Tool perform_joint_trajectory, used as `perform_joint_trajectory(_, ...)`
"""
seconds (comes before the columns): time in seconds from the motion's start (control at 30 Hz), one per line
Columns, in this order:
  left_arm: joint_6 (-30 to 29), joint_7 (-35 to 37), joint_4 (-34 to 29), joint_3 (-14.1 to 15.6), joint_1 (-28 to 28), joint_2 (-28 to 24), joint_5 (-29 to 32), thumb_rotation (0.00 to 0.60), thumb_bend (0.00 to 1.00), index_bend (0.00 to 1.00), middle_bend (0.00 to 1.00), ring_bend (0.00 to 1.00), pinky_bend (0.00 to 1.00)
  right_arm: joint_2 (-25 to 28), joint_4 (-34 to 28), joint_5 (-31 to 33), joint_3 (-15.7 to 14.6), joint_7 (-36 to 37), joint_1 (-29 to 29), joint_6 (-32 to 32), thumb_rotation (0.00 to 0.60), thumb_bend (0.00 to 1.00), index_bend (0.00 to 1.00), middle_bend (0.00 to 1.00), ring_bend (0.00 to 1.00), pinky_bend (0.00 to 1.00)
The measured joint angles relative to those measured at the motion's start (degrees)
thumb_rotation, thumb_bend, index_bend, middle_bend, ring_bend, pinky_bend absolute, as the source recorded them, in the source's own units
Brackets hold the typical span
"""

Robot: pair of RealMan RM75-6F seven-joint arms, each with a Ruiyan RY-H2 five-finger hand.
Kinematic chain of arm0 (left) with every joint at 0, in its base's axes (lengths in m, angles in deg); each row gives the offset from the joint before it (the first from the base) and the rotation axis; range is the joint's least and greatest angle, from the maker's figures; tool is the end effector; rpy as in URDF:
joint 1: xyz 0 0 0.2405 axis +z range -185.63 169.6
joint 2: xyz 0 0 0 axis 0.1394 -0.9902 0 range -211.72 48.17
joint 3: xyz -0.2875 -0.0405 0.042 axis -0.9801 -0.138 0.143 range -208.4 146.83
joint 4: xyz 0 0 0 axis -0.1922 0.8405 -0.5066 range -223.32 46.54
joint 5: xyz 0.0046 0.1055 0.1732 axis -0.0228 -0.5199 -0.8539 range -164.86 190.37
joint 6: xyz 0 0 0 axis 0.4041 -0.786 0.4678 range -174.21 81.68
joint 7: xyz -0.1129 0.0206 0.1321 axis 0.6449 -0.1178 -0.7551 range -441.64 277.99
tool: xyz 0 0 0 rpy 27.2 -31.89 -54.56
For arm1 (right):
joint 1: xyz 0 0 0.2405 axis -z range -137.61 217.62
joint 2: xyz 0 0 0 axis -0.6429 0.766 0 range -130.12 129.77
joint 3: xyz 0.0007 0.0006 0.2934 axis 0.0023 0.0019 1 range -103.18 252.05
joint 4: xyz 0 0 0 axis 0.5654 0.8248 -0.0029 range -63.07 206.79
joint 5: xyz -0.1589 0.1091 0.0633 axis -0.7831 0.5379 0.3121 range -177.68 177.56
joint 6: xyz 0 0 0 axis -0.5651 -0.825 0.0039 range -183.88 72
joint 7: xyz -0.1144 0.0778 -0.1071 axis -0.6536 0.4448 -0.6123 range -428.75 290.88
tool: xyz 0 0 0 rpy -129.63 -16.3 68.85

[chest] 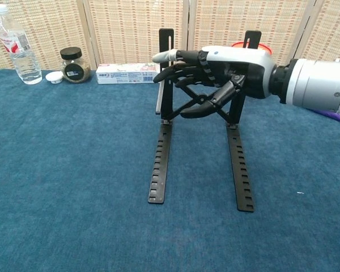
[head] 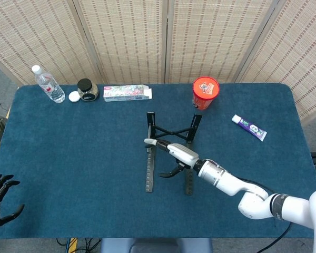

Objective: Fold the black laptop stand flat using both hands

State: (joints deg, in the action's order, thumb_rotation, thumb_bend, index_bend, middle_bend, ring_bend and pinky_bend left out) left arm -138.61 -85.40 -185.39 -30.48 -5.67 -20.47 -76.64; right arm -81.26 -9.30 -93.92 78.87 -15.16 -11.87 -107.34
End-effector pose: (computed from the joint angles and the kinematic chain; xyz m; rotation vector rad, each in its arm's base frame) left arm -0.3386 0.1601 0.1994 -1.3335 -0.8808 -0.8610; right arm -0.1052 -0.3933 -0.0027 2.0502 -1.6956 1.4237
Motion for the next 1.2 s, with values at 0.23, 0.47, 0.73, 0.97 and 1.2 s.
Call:
perform_joint_trajectory(0.23,0.1,0.1,-0.4,0.0,0.0,-0.3,-0.1,0.6,0.17,0.29,0.19,0.11,0.07,-3.3,3.7,1.8,0.7,-0.1,-1.8,2.3,0.6,0.15,0.0,0.18,0.05,0.08)
perform_joint_trajectory(0.47,0.2,0.3,-0.4,-0.1,0.0,-0.5,0.0,0.6,0.17,0.29,0.19,0.11,0.07,-8.7,9.8,4.4,1.7,0.1,-3.8,4.9,0.6,0.15,0.0,0.19,0.05,0.08)
perform_joint_trajectory(0.73,-0.2,0.9,-0.2,0.0,0.6,-0.8,0.5,0.6,0.17,0.29,0.19,0.11,0.07,-9.6,10.8,4.4,1.7,2.6,-4.8,5.2,0.6,0.15,0.0,0.19,0.05,0.08)
perform_joint_trajectory(0.97,0.3,1.6,0.2,0.1,0.6,-0.8,0.8,0.6,0.17,0.29,0.19,0.11,0.07,-4.3,5.6,3.1,0.4,1.6,-3.3,2.4,0.6,0.15,0.0,0.19,0.06,0.09)
perform_joint_trajectory(1.2,0.7,1.3,-0.3,0.1,0.3,-0.7,0.3,0.6,0.17,0.29,0.19,0.11,0.07,-3.4,2.8,3.1,1.1,0.5,-3.1,0.6,0.6,0.15,0.0,0.19,0.05,0.09)
